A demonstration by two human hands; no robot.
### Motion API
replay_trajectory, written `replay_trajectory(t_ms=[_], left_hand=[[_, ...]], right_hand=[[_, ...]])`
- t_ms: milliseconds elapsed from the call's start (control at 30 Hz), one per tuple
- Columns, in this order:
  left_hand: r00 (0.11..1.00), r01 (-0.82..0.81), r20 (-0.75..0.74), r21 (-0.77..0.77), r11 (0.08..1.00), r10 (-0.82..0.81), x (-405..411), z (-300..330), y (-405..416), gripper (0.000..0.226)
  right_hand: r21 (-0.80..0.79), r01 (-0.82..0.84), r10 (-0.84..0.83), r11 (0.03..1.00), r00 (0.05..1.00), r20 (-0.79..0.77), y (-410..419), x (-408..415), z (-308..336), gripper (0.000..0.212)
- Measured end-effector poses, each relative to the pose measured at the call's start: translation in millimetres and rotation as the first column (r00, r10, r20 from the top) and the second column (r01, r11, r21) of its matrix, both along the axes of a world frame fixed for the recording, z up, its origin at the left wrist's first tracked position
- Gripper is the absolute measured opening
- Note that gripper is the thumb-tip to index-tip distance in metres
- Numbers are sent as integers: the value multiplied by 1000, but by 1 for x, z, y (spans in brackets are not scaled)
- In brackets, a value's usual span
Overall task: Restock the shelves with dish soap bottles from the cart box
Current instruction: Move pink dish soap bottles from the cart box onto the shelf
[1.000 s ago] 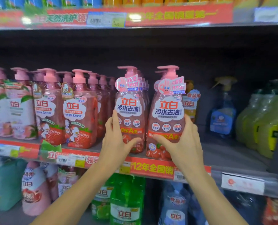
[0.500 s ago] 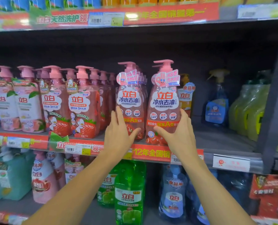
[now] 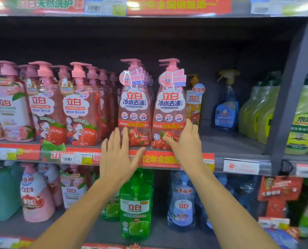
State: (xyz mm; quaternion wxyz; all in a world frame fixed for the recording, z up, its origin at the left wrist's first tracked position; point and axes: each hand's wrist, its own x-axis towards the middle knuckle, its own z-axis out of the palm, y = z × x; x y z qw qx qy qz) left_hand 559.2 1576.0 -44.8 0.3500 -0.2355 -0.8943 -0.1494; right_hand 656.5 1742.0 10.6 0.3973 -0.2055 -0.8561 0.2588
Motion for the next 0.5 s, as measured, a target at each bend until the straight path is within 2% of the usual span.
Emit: replay_trajectory(t_ms=[167, 267, 367, 500], left_hand=[[1000, 9, -11, -85, 996, -10, 0, -1, -6, 90], [1000, 25, 19, -111, 994, -23, 0, -1, -5, 91], [997, 68, 39, -167, 984, -62, 0, 4, -12, 91], [990, 116, 109, -273, 955, -89, 7, 7, -28, 80]], right_hand=[[-35, 43, -39, 998, 995, 88, -7, -1, -2, 84], [1, 102, -101, 995, 983, 154, -14, -2, -3, 87], [76, 157, -171, 985, 958, 229, -18, -3, -3, 91], [220, 224, -291, 949, 892, 347, -20, 11, -20, 76]])
